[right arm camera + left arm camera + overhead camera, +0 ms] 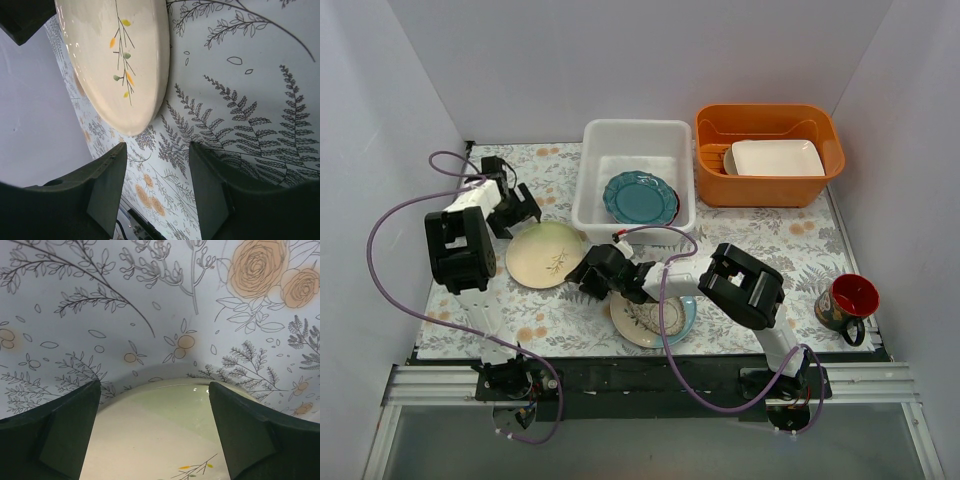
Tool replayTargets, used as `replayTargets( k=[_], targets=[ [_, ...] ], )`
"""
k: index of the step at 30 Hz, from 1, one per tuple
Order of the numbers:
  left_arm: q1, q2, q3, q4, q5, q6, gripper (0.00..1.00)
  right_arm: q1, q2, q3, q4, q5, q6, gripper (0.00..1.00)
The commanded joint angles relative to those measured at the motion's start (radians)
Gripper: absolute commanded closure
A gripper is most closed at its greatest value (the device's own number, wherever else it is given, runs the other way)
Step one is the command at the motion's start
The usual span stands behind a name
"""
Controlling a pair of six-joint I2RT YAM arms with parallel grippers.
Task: Place the plates into the plastic bin on the countertop
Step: Pick up the plate at the center of the board.
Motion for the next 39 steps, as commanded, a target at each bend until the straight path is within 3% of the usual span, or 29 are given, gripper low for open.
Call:
replayTargets(
  k=[1,8,14,21,34,39],
  targets=[
    [-0.029,0.037,0.044,0.002,-0.007,0.018,0.12,-0.006,0.015,-0.055,-0.135,0.003,-0.01,0.39],
    [-0.029,-0.017,0.101,0.018,-0.025,0.013,0.11,-0.015,0.005,-0.071,-0.122,-0.003,-0.01,0.38],
    [-0.03,0.064,0.18,0.002,0.044,0.004,0.08,-0.017,0.012,-0.075,-0.11,-0.02,-0.008,0.38],
    [-0.05,0.187,0.302,-0.073,0.058,0.03,0.13,-0.028,0.009,-0.086,-0.102,-0.028,-0.004,0.38],
    [-0.191,0.167,0.201,-0.144,-0.049,0.09,0.13,-0.037,0.016,-0.085,-0.09,-0.043,0.0,0.38],
    [-0.221,0.12,0.08,-0.163,-0.083,0.073,0.12,-0.04,0.019,-0.089,-0.076,-0.043,0.006,0.38]
  ],
)
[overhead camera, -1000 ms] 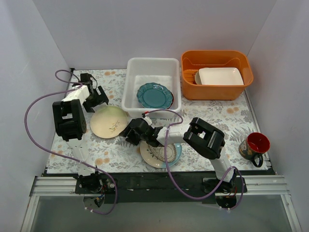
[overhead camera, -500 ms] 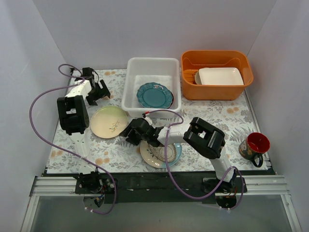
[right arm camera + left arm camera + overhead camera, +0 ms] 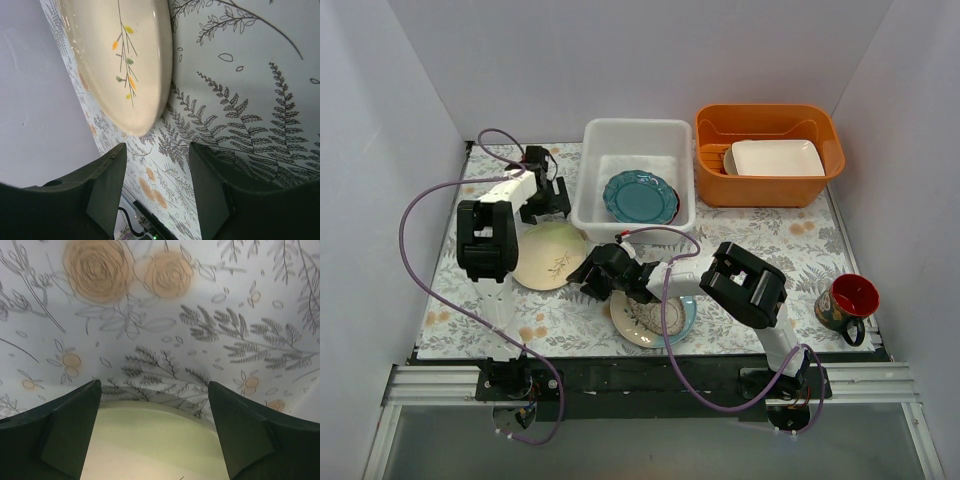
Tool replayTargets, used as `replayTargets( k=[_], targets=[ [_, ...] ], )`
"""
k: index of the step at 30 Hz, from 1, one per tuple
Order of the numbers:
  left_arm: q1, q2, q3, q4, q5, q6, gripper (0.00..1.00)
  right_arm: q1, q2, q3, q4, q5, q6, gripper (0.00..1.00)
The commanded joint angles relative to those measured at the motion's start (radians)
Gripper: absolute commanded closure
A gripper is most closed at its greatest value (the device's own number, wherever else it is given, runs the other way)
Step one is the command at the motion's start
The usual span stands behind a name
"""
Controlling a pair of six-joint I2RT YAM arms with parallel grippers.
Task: Place the plates into the plastic bin on the countertop
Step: Pick up the plate at the center of the board.
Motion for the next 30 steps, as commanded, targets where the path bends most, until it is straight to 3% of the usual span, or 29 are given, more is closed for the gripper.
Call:
replayTargets(
  k=[1,13,18,22,30],
  targets=[
    [-0.022,-0.044,-0.137,-0.113,-0.006,-0.02,0.12,-0.015,0.03,-0.049,-0.124,0.016,-0.014,0.38],
    [-0.022,-0.173,-0.357,-0.114,0.001,-0.078,0.1,-0.02,0.054,-0.04,-0.068,-0.016,-0.003,0.39],
    [-0.022,-0.179,-0.419,-0.082,0.035,-0.084,0.1,-0.02,0.079,-0.097,0.142,-0.082,0.041,0.39],
    [-0.022,-0.19,-0.448,-0.064,0.06,-0.095,0.1,-0.018,0.094,-0.114,0.307,-0.119,0.037,0.46],
    [-0.023,-0.194,-0.457,-0.064,0.109,-0.097,0.1,-0.012,0.07,-0.114,0.335,-0.083,0.007,0.5]
  ],
)
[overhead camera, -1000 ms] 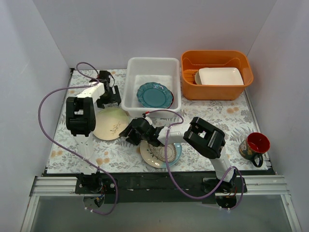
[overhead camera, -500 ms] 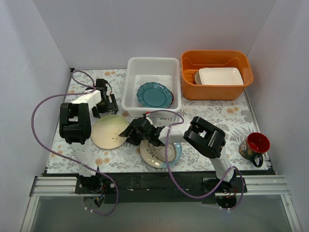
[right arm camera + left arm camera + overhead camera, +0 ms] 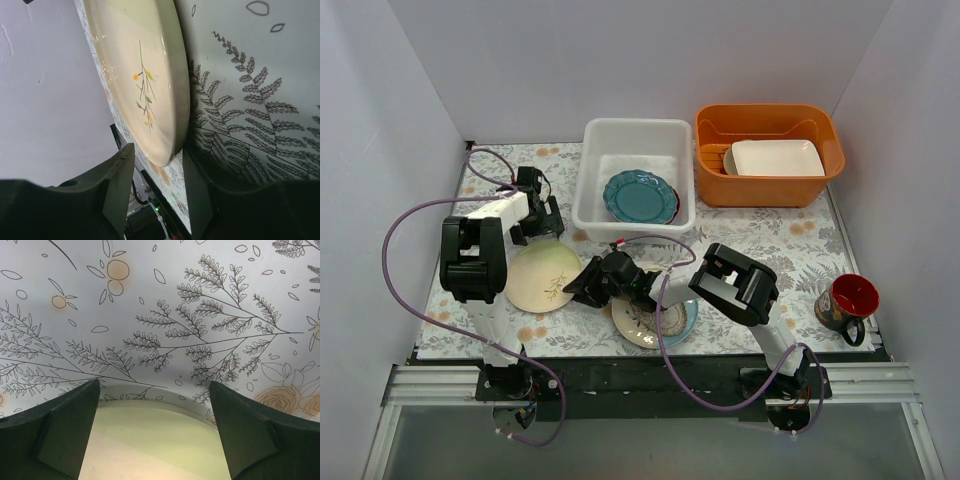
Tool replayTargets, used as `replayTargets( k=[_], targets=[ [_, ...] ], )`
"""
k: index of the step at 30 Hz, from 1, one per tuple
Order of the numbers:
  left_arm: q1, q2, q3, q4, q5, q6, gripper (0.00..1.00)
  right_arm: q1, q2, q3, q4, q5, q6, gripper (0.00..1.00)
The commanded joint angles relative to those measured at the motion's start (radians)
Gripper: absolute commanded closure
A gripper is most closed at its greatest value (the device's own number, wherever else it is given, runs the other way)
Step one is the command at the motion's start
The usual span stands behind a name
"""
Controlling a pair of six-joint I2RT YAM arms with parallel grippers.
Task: Place the plates into the plastic bin on the countertop
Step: Pick up the plate at the center of the board.
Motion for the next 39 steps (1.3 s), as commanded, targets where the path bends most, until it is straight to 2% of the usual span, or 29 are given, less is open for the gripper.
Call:
replayTargets(
  k=[1,8,9,20,26,39],
  targets=[
    [-0.017,0.041,-0.088,-0.171,0.172,-0.063,0.1,-0.009,0.009,-0.018,0.032,0.099,-0.013,0.5],
    [-0.017,0.006,-0.118,-0.175,0.201,-0.058,0.1,-0.011,0.008,0.012,0.031,0.123,-0.026,0.55],
    [-0.017,-0.008,-0.125,-0.173,0.213,-0.058,0.1,-0.009,0.006,0.014,0.031,0.131,-0.024,0.59],
    [-0.022,-0.066,-0.191,-0.171,0.232,-0.067,0.11,-0.014,0.001,0.008,0.087,0.147,-0.006,0.75],
    [-0.022,-0.069,-0.186,-0.178,0.207,-0.07,0.1,-0.02,-0.005,-0.027,0.136,0.116,0.017,0.99],
    [-0.022,-0.06,-0.166,-0.194,0.152,-0.083,0.07,-0.038,-0.035,-0.067,0.153,0.09,0.024,0.99]
  ],
)
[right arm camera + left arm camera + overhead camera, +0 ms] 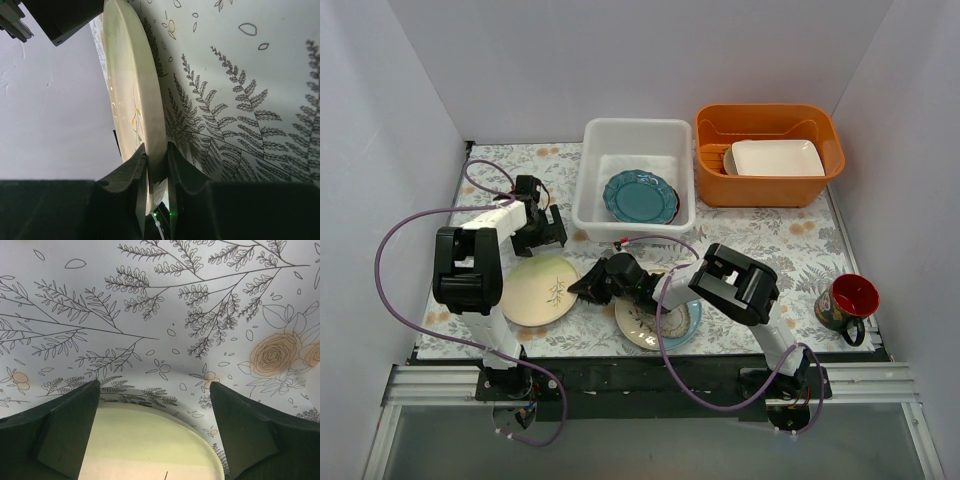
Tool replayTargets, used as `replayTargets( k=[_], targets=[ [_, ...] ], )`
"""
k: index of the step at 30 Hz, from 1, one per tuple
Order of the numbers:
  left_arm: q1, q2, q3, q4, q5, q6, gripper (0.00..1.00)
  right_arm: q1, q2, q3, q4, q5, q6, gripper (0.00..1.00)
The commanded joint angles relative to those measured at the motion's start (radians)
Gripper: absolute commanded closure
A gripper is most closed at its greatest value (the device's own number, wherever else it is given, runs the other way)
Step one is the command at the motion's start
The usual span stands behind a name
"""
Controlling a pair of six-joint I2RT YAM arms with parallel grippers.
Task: Place the plates into the plastic bin on the countertop
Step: Pick up the plate at the center of the board.
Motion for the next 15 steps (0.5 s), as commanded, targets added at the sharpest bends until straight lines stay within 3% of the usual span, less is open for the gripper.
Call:
replayTargets(
  k=[1,7,15],
  targets=[
    [-0.02,0.045,-0.049,-0.182,0.052,-0.055,0.07,-0.037,-0.037,-0.026,0.061,0.049,0.041,0.99],
    [-0.014,0.011,-0.031,-0.179,-0.031,-0.075,0.03,-0.04,-0.072,-0.039,0.044,0.044,0.039,0.99],
    [0.025,-0.059,-0.025,-0.165,-0.039,-0.097,0.02,-0.04,-0.124,-0.062,0.037,0.056,0.019,0.99]
  ],
)
